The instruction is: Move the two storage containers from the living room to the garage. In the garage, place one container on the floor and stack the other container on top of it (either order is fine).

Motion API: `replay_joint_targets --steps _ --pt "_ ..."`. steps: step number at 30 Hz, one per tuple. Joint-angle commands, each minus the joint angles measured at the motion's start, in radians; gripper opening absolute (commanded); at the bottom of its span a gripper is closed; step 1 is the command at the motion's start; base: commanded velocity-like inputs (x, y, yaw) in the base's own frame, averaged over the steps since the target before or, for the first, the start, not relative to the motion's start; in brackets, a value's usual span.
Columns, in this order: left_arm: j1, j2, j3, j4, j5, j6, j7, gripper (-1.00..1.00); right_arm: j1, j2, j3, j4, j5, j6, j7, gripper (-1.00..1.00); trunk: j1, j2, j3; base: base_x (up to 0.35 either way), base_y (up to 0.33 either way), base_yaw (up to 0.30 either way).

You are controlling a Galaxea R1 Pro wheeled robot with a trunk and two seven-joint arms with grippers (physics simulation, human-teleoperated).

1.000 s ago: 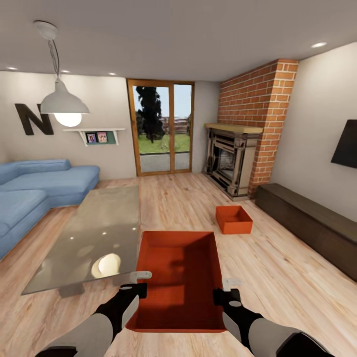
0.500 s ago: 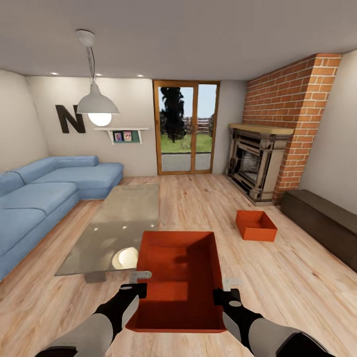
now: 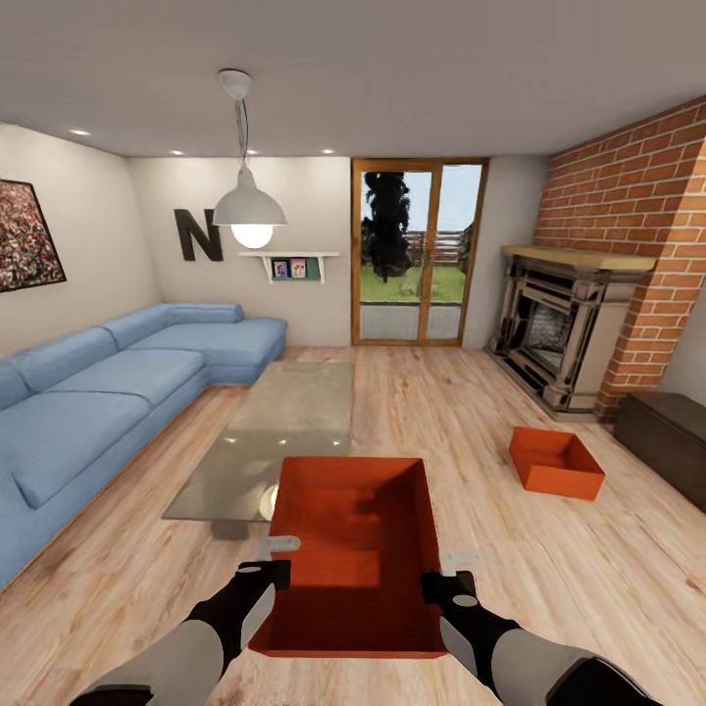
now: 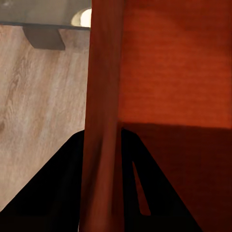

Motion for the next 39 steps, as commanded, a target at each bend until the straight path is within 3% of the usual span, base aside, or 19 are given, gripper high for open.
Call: replay_joint_targets --steps 1,39 --pt "0.0 0.0 0.011 -0.003 -0.025 0.008 0.014 -1.0 0.0 -0.005 0.0 0.002 -0.019 -0.007 -0.007 -1.0 0.0 -0.001 0.0 0.0 0.0 0.295" --pt "0.0 0.0 0.012 -0.003 -0.024 0.008 0.014 -1.0 0.0 -0.006 0.0 0.002 -0.019 -0.007 -0.007 -1.0 0.0 -0.001 0.0 0.0 0.0 0.295"
